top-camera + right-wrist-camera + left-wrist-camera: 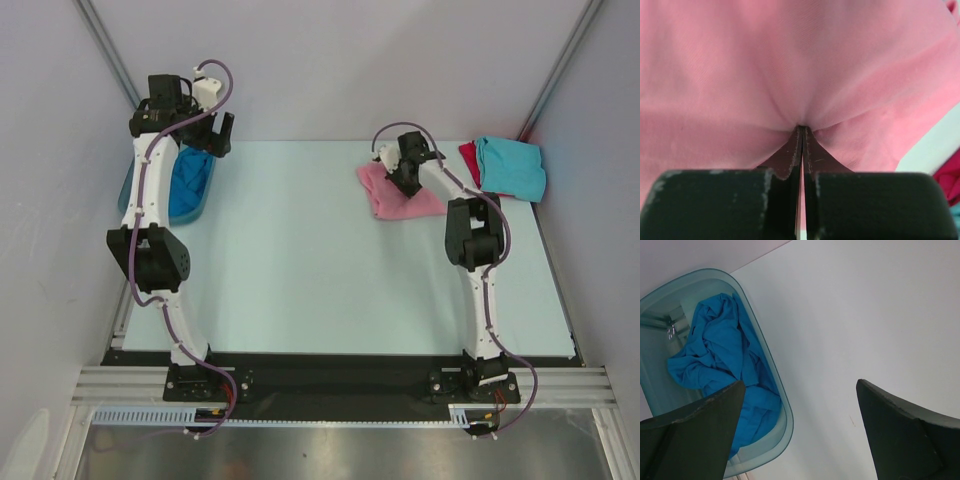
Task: Fold and stack the t-shirts
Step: Neatly place the folded tshirt to the corner
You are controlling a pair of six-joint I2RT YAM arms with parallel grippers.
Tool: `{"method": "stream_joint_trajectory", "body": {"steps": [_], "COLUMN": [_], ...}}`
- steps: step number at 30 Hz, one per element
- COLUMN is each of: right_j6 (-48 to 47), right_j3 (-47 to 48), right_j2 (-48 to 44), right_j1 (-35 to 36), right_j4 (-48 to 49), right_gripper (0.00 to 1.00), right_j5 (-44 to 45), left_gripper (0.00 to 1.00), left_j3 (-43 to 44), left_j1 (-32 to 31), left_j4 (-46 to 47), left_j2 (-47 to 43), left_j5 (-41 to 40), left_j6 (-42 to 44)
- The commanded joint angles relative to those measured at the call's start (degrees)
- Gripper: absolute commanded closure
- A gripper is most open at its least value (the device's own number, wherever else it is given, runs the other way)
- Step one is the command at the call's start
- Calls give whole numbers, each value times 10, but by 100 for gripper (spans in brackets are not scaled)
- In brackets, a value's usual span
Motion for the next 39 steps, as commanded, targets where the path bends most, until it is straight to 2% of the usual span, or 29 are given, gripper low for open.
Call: {"method": "stream_joint_trajectory", "body": {"steps": [1, 13, 19, 20, 22, 23, 26, 29, 33, 39], "right_j6": [-17, -46, -19, -13, 20, 35, 81, 112, 142, 122], "right_j3": [-28, -79, -23, -5, 65, 90, 142, 125, 108, 92], "right_j2": [-15, -65, -106, -109, -110, -109, -102, -87, -41, -1], "right_j1": [-38, -89, -32, -22, 12, 27, 89, 144, 174, 168], "right_j4": [-62, -75, -92, -109, -140, -174, -228, -224, -209, -177], "right_gripper": [100, 100, 100, 79, 49, 24, 9, 9, 7, 6], "right_j5": [61, 83, 89, 92, 85, 82, 95, 128, 177, 227], "left_gripper": [0, 0, 1, 1, 1, 1, 1, 3, 5, 5], "left_j3": [31, 41, 17, 3, -8, -14, -12, -18, -40, -175], "left_j1": [3, 2, 0, -1, -1, -2, -2, -2, 0, 6], "left_j4": [5, 6, 6, 5, 5, 5, 4, 7, 14, 87], "left_j2": [-5, 1, -9, -11, -18, -19, -23, -26, -40, -104], "left_j5": [5, 14, 6, 4, -3, -15, -18, 12, 34, 41], "left_j6": [3, -4, -1, 6, 17, 25, 39, 59, 78, 100]}}
